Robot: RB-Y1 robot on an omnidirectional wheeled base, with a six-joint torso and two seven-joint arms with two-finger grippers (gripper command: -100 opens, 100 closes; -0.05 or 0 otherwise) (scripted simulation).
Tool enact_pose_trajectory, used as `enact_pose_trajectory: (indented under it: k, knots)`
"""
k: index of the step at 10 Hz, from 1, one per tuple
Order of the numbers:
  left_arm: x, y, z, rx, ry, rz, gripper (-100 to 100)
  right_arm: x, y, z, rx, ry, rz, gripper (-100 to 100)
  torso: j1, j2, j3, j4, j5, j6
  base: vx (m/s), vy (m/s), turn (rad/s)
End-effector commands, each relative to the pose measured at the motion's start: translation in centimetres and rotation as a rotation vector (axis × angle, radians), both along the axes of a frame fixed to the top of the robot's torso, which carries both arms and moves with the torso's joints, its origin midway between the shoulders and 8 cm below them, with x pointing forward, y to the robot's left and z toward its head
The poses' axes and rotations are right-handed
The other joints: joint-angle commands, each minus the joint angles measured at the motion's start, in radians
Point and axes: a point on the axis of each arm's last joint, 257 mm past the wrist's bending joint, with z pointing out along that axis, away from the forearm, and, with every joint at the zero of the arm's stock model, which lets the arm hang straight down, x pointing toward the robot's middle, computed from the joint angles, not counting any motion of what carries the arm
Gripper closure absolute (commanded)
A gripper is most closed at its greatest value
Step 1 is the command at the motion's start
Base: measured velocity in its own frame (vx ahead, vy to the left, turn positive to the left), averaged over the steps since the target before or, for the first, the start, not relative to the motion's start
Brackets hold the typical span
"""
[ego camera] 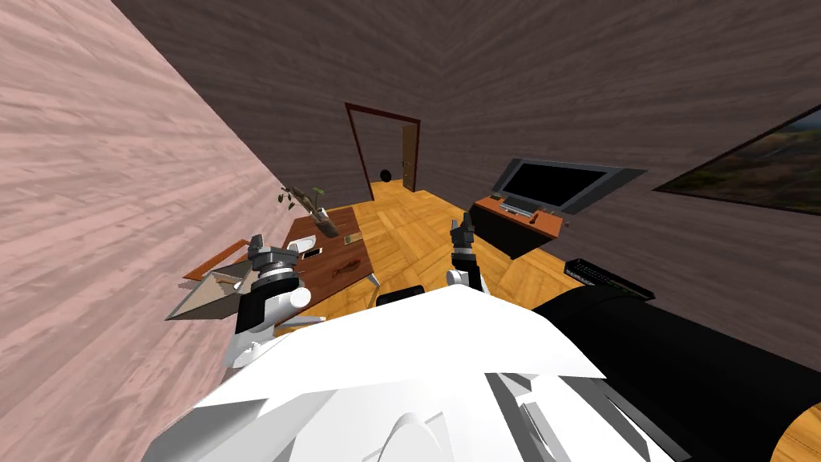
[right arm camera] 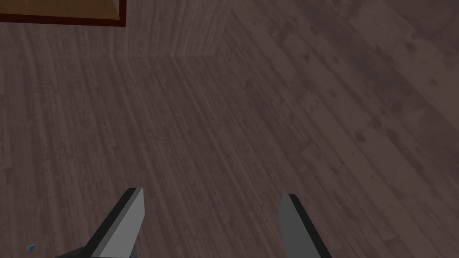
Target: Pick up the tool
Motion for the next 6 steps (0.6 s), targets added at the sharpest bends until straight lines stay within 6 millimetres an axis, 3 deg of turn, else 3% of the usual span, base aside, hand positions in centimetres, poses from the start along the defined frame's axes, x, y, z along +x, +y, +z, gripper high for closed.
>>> enact_pose_trajectory:
  k: [1, 4, 6]
  knots:
    - [0.2, 2.3, -2.0, -0.064, 0.042, 0.022, -100, 0.0, 0.0, 0.0, 0.000, 0.000, 0.000, 0, 0.000, 0.000, 0.000, 0.000, 0.000, 0.000, -0.015, -0.003, -0.354]
    - [0.3, 4.0, -3.9, -0.121, 0.078, 0.040, -100, 0.0, 0.0, 0.0, 0.000, 0.000, 0.000, 0, 0.000, 0.000, 0.000, 0.000, 0.000, 0.001, -0.018, 0.006, -0.317]
    - [0.4, 6.8, -6.6, -0.223, 0.126, 0.068, -100, 0.0, 0.0, 0.0, 0.000, 0.000, 0.000, 0, 0.001, 0.000, 0.000, 0.000, 0.000, 0.000, -0.034, 0.018, -0.337]
